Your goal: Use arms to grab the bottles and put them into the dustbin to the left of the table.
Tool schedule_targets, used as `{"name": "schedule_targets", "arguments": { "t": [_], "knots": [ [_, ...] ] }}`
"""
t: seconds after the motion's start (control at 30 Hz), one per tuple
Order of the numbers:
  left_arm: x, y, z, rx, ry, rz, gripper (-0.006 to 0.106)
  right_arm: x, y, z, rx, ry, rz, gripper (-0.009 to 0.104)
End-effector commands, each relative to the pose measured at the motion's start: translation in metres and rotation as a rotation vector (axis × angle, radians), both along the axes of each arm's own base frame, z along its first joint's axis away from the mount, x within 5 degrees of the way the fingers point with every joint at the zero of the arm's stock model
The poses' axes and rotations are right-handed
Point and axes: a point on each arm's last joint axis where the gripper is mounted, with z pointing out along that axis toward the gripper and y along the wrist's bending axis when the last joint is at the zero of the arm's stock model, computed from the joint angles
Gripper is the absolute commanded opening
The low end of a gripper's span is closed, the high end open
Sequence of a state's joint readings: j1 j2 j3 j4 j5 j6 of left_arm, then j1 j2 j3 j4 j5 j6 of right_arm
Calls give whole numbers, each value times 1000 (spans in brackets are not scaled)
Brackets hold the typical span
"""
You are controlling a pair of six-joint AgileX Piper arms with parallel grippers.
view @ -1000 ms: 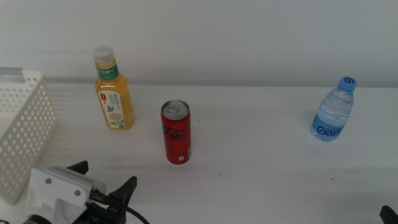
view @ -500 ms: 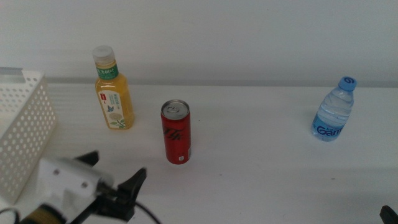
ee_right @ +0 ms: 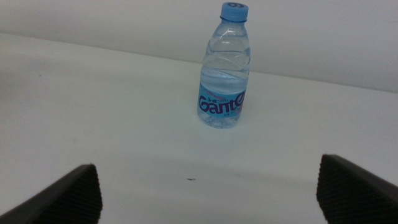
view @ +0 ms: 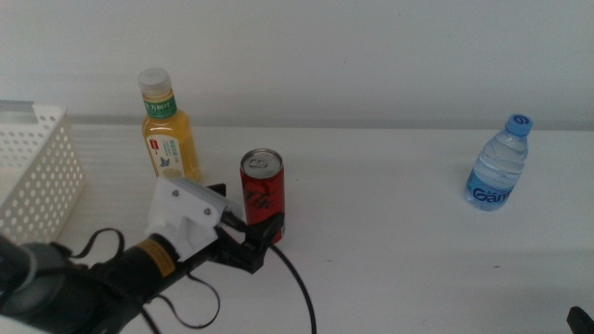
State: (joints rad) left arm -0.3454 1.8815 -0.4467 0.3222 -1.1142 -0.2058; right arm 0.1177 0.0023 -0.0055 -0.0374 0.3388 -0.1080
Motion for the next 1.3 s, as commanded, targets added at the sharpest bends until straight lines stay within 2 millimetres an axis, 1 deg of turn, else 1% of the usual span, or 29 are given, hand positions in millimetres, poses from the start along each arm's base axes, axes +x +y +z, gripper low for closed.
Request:
{"name": "schedule_targets", "arguments": {
  "t": [0.0, 0.17, 0.4, 0.57, 0.73, 0.97, 1.07, 1.2, 1.27],
  "knots": [
    [10, -6, -4, -25, 10, -3, 94, -1, -1, -11, -4, -6, -6, 92],
    [26, -12, -8, -32, 28, 5, 94, -1, -1, -11, -4, -6, -6, 92],
    [42, -26, -13, -33, 55, 24, 94, -1, -1, -11, -4, -6, -6, 92],
    [48, -34, -17, -35, 54, 15, 94, -1, -1, -11, -4, -6, -6, 92],
    [52, -37, -18, -36, 48, 12, 94, -1, -1, -11, -4, -6, -6, 92],
    [52, -38, -19, -26, 48, 5, 93, -1, -1, -11, -4, -6, -6, 92],
    [52, -36, -23, -35, 111, 12, 78, -1, -1, -11, -4, -6, -6, 92],
    [52, -35, -23, -34, 104, 0, 50, -1, -1, -11, -4, -6, -6, 92],
    [51, -35, -21, -61, 114, -1, 35, -1, -1, -11, -4, -6, -6, 92]
  ]
}}
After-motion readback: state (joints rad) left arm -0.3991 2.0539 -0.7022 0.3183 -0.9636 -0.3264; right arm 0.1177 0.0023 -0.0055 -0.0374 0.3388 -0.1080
